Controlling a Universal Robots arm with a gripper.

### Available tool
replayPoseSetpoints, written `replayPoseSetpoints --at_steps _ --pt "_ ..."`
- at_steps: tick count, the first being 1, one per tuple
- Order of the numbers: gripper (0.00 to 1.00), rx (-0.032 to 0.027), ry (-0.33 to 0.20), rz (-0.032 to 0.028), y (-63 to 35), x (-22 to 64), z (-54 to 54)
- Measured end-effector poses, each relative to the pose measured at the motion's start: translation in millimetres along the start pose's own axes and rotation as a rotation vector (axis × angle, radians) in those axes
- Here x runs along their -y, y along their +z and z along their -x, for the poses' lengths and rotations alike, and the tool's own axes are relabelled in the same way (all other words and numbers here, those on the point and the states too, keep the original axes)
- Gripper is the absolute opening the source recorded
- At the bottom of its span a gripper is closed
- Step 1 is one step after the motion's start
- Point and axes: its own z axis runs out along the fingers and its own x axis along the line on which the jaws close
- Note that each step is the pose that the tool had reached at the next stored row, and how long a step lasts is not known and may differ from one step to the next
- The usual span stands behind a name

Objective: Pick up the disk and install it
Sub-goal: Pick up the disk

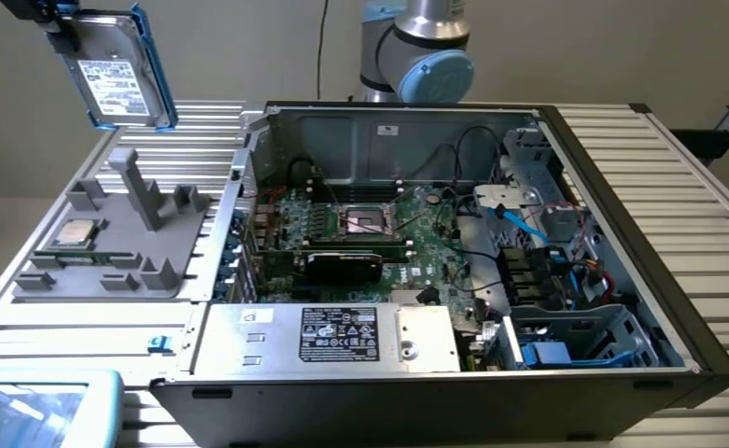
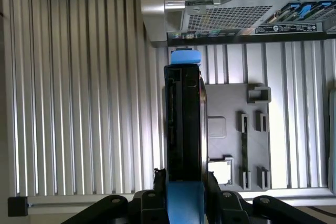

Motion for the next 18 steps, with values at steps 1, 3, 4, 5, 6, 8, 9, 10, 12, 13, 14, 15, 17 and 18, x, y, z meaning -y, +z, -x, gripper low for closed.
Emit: replayPoseSetpoints --at_steps 1,3,4,5,6,8,9,10,12,13,14,15,17,18 --pt "0.37 0.0 0.0 0.0001 0.0 0.0 0.0" --pt "0.37 -0.0001 0.0 0.0 0.1 -3.5 -0.1" --pt "0.37 -0.0001 0.0 0.0 0.1 -8.3 -0.4" --pt "0.37 -0.0001 0.0 0.0 0.1 -12.7 -0.7" --pt "0.37 0.0 0.0 0.0001 0.0 -17.3 -0.9" --pt "0.37 0.0 0.0 0.0 -0.8 -26.4 -1.5" --pt "0.37 0.0 0.0 0.0001 -2.2 -30.8 -1.7" --pt "0.37 0.0 0.0 -0.0001 -5.1 -35.0 -1.9" --pt "0.37 0.0 0.0 -0.0001 -13.7 -41.1 -2.1" --pt "0.37 0.0 0.0 -0.0001 -18.2 -43.9 -2.1" --pt "0.37 0.0 0.0 0.0 -22.8 -46.9 -2.2" --pt "0.37 0.0 0.0 0.0 -27.2 -50.0 -2.3" --pt "0.37 0.0 0.0 -0.0001 -33.3 -56.2 -1.8" --pt "0.37 -0.0001 0.0 -0.0002 -35.4 -59.2 -1.3"
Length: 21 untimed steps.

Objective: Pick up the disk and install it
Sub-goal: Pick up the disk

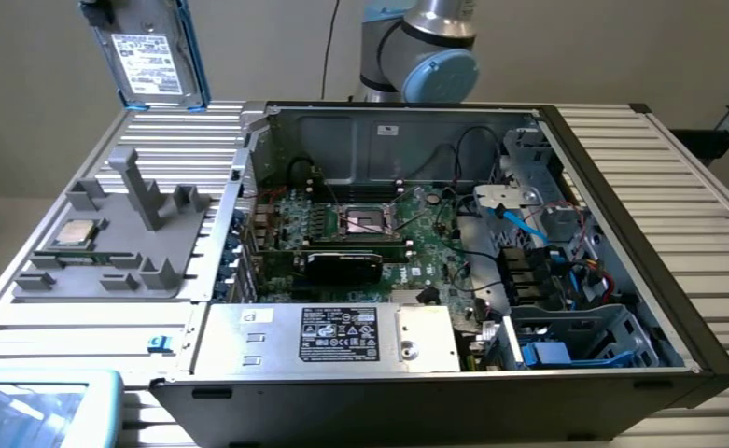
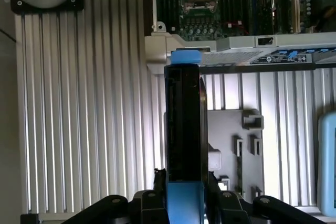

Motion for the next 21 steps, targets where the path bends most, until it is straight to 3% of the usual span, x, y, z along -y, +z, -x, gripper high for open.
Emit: replayPoseSetpoints --at_steps 9,16,21 --pt "0.37 0.0001 0.0 -0.0009 -5.8 -26.6 8.6" --pt "0.37 0.0001 0.0 -0.0009 -5.8 -29.3 9.5" --pt "0.37 0.0002 0.0 -0.0011 -5.6 -42.1 12.1"
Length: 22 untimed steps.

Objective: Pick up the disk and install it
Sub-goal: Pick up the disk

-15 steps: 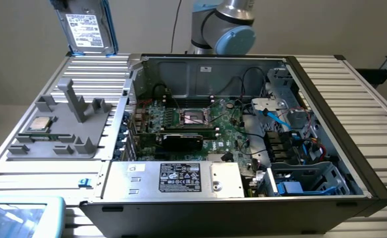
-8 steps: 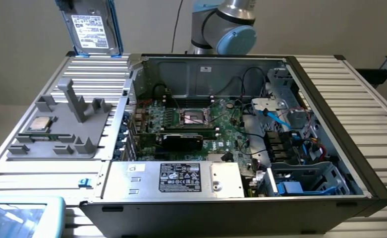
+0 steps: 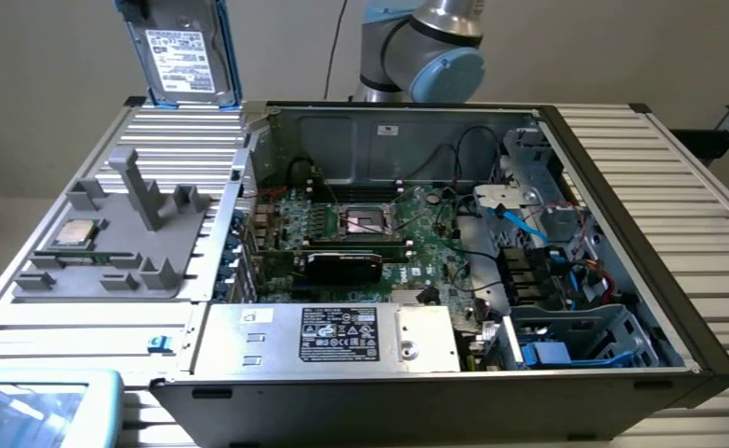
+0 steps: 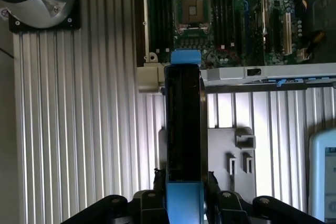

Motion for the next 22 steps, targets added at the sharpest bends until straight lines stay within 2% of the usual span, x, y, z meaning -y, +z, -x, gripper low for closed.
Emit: replayPoseSetpoints --at_steps 11,22 --pt "0.37 0.0001 0.0 -0.0026 0.5 -28.1 8.8" --pt "0.37 0.0005 0.0 -0.0075 0.7 -44.4 25.5"
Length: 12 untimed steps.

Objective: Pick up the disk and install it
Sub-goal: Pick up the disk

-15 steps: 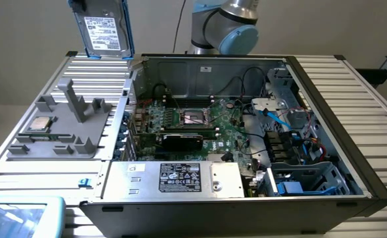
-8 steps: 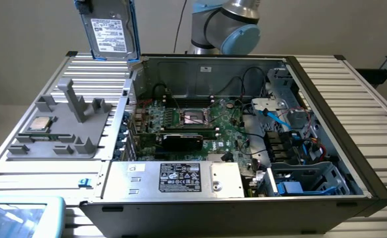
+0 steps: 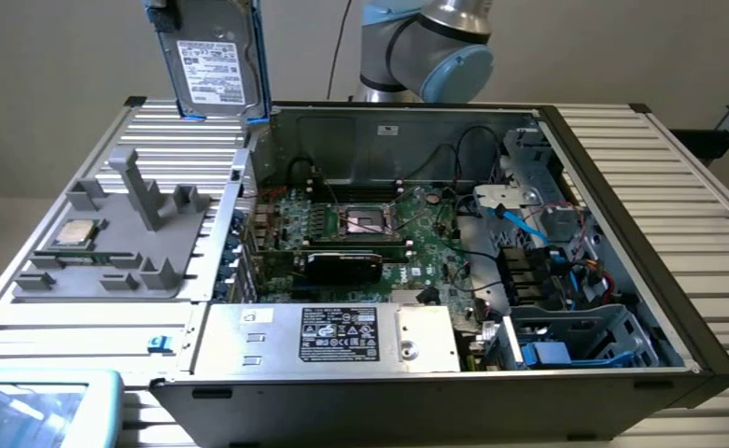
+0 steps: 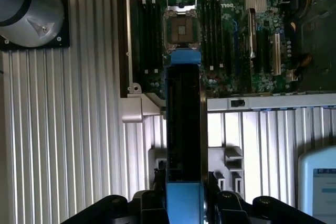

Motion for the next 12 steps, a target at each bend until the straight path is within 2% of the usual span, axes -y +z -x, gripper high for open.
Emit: replayPoseSetpoints --at_steps 8,10,12 --pt "0.37 -0.0003 0.0 -0.0013 0.1 -15.6 18.2" --pt "0.37 -0.0023 0.0 -0.0015 0.2 -21.1 20.6" --pt "0.37 -0.0078 0.0 -0.0018 0.2 -28.1 21.6"
